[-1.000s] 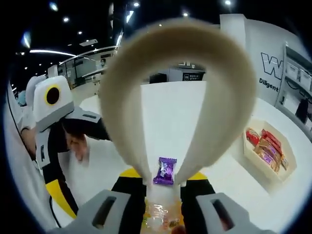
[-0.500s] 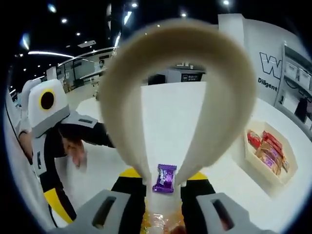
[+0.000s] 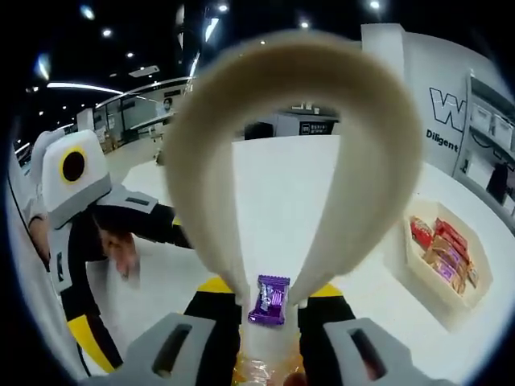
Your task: Place the target food into the container with the food tongs after gripping and lifting it, then release it inside without dropping or visibly crushing the food.
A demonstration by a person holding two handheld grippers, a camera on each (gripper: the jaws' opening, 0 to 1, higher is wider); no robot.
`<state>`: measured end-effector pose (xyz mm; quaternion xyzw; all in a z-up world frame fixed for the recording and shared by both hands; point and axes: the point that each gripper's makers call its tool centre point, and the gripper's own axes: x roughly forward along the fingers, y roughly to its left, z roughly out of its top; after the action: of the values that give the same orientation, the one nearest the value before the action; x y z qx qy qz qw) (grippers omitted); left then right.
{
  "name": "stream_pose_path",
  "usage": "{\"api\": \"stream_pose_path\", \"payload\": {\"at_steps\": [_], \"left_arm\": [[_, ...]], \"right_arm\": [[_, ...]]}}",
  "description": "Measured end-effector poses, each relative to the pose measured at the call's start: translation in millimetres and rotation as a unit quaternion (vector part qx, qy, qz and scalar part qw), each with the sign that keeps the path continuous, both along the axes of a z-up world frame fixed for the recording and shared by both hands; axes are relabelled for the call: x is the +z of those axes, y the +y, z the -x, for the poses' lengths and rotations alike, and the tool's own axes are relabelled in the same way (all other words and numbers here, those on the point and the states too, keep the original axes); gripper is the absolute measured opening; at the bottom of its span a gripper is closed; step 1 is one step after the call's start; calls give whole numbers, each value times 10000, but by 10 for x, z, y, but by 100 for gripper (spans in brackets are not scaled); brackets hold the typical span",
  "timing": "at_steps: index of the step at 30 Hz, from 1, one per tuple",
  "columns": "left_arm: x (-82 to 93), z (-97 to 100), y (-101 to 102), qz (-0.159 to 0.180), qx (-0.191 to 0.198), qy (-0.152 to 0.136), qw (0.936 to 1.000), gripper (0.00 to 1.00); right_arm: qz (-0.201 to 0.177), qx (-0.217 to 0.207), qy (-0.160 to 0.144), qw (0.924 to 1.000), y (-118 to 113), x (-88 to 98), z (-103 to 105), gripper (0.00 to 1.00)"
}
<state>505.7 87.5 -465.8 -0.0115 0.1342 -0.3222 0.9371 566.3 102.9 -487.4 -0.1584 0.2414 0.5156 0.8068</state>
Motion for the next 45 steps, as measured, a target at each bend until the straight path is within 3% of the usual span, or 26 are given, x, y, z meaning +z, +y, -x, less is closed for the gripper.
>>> {"api": "stream_pose_path", "payload": {"at_steps": [17, 29, 45], "left_arm": [[1, 10, 7, 14, 5, -8, 10000, 82], [13, 24, 2, 1, -5, -24, 10000, 82], [14, 30, 2, 0, -4, -18, 10000, 81]], "right_arm": [[85, 40, -11, 10000, 7, -40, -1, 19], [162, 293, -122, 9994, 17, -48, 42, 16], [-29, 687, 186, 9975, -58, -38, 105, 14]]}}
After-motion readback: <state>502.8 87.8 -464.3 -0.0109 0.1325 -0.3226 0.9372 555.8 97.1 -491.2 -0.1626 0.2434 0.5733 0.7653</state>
